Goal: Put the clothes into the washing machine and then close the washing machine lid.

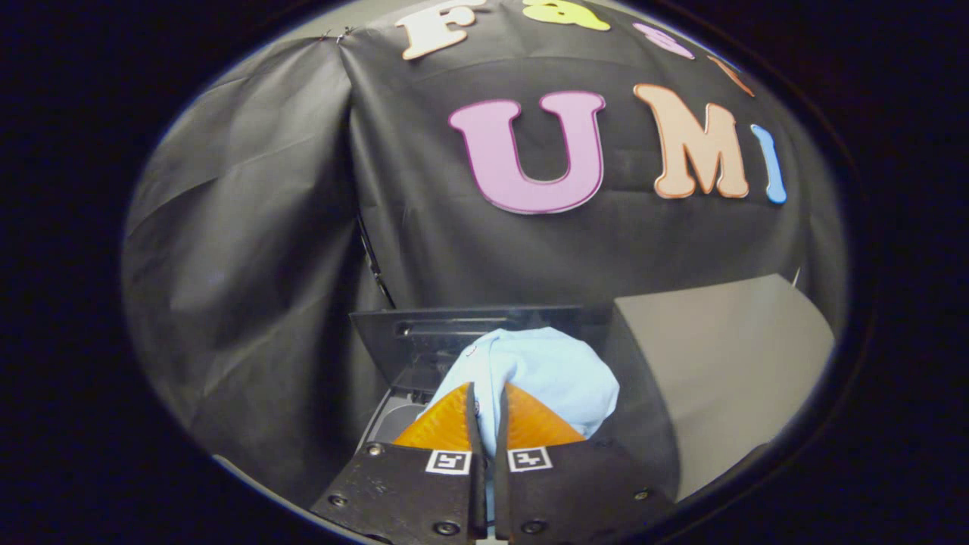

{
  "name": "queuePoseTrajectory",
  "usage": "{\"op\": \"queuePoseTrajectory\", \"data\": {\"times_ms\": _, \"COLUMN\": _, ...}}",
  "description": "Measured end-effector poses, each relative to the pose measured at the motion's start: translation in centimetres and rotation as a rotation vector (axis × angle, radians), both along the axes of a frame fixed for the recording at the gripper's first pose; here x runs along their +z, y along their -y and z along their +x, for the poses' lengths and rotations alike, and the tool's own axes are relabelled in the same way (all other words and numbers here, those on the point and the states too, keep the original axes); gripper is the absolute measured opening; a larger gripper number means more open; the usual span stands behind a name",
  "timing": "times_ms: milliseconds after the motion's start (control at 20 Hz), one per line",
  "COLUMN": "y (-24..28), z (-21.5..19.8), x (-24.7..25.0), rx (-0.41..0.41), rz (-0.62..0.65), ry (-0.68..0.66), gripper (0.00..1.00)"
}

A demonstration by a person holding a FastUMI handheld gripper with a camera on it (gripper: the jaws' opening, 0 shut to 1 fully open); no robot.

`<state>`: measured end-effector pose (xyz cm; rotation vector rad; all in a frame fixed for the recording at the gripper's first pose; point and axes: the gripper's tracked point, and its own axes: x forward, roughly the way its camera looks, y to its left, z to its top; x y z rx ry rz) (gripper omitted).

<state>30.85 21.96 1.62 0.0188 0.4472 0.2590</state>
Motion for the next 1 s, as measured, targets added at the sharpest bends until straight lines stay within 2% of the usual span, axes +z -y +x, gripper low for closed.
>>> {"op": "queuePoseTrajectory", "data": {"times_ms": 200, "y": -4.1, "z": 0.5, "x": -4.4, "rx": 0.035, "rz": 0.002, "ry": -0.025, "gripper": 0.04}}
{"op": "queuePoseTrajectory", "data": {"times_ms": 400, "y": -5.9, "z": 1.5, "x": -9.2, "rx": -0.002, "rz": 0.042, "ry": -0.033, "gripper": 0.04}}
{"op": "queuePoseTrajectory", "data": {"times_ms": 700, "y": -6.0, "z": 2.4, "x": -15.6, "rx": -0.076, "rz": 0.052, "ry": -0.093, "gripper": 0.04}}
{"op": "queuePoseTrajectory", "data": {"times_ms": 1000, "y": -5.9, "z": 3.2, "x": -19.7, "rx": -0.066, "rz": 0.039, "ry": -0.135, "gripper": 0.05}}
